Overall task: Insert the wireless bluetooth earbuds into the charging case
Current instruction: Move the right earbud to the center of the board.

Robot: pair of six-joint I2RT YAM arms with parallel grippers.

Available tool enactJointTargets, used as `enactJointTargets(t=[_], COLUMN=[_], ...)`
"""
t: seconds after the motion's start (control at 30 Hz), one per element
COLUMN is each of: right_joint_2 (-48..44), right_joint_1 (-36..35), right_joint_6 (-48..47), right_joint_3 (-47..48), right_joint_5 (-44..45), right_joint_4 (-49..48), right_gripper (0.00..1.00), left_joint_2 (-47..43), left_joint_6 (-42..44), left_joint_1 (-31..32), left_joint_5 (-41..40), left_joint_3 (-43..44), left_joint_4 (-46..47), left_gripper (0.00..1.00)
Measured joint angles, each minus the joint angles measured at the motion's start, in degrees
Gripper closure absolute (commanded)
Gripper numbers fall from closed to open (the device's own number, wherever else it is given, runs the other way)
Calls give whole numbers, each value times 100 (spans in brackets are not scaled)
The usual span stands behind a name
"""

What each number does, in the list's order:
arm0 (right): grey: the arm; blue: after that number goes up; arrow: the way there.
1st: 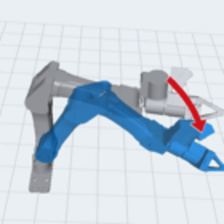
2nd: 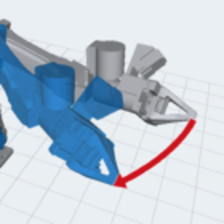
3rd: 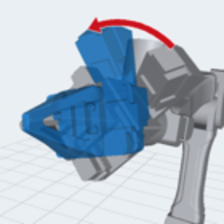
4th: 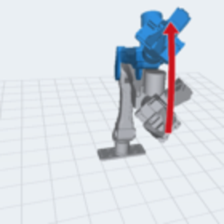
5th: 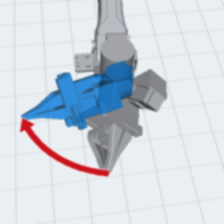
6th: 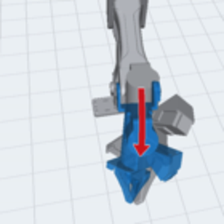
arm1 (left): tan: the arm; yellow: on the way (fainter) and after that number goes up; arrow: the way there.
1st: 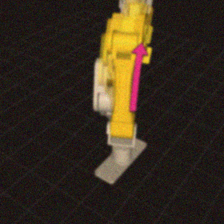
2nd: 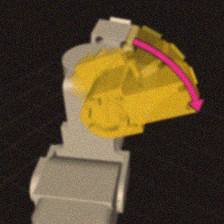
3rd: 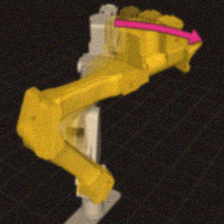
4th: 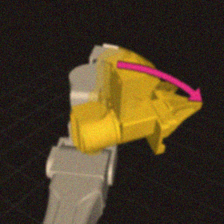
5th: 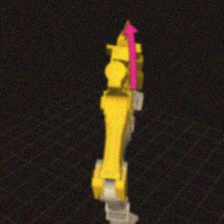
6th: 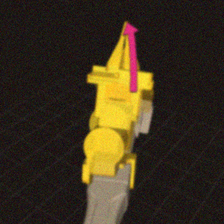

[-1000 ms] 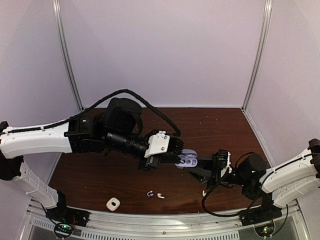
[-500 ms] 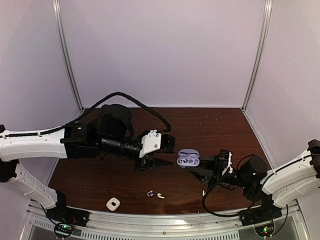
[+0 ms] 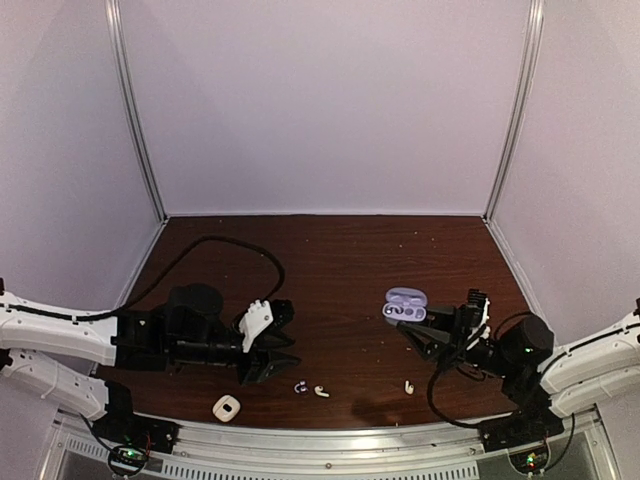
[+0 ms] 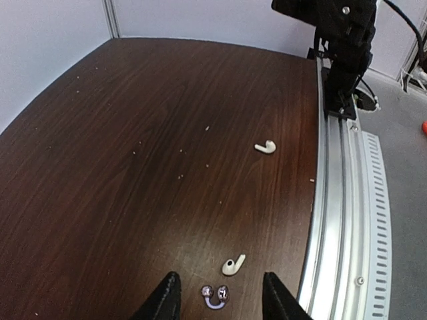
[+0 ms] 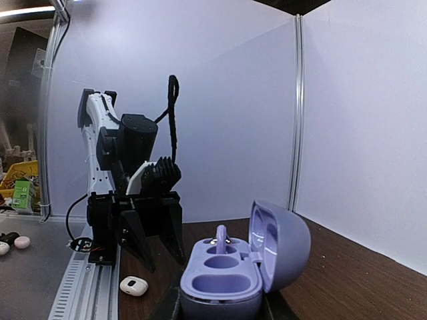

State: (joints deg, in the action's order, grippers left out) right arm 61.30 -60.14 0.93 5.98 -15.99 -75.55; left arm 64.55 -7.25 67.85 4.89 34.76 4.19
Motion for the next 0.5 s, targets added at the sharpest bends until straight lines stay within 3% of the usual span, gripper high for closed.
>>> enactJointTargets(t=[0.27, 0.5], right_joint_2=[-398, -496], right_joint_1=[17, 20], right_joint_6=[57, 57], right_joint_3=[-125, -136], right_joint_5=[122, 151], right_joint_4=[404, 557], right_gripper=[100, 100], left_joint_2=[695, 1711], left_joint_6=[660, 1283], left_joint_1=[0, 2], left_joint_5=[-129, -254], left_joint_3=[-293, -146], left_joint_4=[44, -138], left_gripper=[41, 38])
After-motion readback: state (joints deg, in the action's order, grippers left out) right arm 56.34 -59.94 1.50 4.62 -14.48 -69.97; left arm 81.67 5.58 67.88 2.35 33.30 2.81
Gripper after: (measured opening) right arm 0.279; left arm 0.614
